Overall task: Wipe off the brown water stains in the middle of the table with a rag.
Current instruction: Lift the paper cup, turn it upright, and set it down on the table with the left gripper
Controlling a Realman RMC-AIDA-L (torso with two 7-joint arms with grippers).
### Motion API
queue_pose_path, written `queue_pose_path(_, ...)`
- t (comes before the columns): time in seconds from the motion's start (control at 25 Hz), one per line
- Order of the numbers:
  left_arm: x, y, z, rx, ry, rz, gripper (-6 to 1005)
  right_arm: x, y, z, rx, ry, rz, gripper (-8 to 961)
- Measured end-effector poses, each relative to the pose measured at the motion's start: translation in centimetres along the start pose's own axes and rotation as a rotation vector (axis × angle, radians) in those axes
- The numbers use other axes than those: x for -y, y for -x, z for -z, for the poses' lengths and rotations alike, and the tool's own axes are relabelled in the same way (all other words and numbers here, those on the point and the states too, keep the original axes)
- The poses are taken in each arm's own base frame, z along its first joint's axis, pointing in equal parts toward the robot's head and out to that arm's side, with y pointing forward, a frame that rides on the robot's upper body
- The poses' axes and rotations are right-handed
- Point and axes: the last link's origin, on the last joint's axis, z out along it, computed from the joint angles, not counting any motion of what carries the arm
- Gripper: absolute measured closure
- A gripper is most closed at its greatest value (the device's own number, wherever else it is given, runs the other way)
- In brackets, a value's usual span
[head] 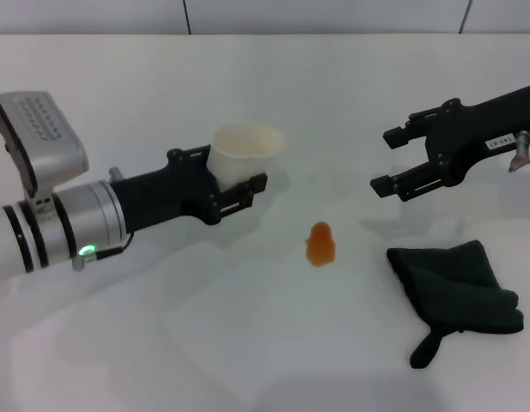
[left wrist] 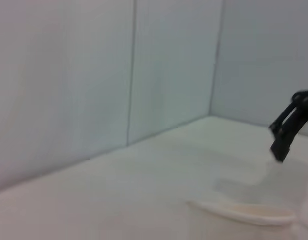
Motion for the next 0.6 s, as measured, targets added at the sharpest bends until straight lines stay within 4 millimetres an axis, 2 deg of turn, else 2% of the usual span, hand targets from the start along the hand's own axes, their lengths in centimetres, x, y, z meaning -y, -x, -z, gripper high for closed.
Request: queue_pose_path(0.6, -0.1, 2.5, -0.3, 0.104, -0.048, -0.002, 403, -0.1, -0.2, -0.1, 0.001, 0.006, -0.007, 118)
